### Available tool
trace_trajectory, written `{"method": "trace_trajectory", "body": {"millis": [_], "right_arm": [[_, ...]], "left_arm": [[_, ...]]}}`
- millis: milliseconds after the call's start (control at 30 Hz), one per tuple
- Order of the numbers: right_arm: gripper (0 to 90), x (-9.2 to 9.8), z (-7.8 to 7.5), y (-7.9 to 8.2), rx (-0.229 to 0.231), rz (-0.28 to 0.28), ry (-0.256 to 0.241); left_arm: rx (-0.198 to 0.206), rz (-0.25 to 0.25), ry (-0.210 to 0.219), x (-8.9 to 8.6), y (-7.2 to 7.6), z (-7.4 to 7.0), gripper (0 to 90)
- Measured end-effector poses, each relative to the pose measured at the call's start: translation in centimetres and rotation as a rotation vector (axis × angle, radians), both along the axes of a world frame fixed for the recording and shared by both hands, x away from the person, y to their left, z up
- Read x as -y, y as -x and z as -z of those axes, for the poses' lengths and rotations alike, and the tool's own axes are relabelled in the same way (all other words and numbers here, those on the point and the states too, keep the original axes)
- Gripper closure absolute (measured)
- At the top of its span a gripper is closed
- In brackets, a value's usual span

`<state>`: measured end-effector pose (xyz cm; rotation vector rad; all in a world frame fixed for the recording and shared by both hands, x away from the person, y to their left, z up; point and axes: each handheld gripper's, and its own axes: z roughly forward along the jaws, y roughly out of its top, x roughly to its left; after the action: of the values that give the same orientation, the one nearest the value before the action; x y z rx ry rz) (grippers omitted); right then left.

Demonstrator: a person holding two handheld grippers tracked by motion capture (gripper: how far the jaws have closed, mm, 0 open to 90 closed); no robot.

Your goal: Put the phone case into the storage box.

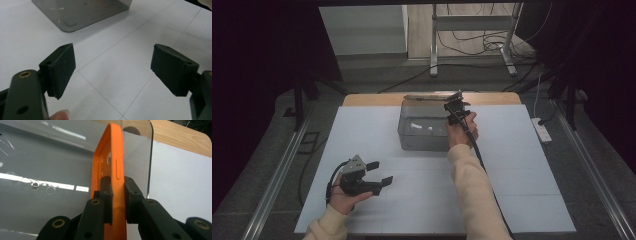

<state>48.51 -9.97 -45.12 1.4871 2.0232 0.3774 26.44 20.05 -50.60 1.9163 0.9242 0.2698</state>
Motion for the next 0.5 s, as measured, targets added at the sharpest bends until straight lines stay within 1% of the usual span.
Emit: {"method": "trace_trajectory", "body": {"millis": [233,500], "right_arm": [[78.9,-0.07,0.39,-0.04,-0.004,-0.005,0.005],[78.8,-0.06,0.5,-0.07,-0.006,0.0,0.012]], "left_arm": [[0.0,-0.001,0.003,0.0,0.0,0.01,19.8],[0.0,-0.002,0.004,0.01,0.0,0.01,19.8]]}}
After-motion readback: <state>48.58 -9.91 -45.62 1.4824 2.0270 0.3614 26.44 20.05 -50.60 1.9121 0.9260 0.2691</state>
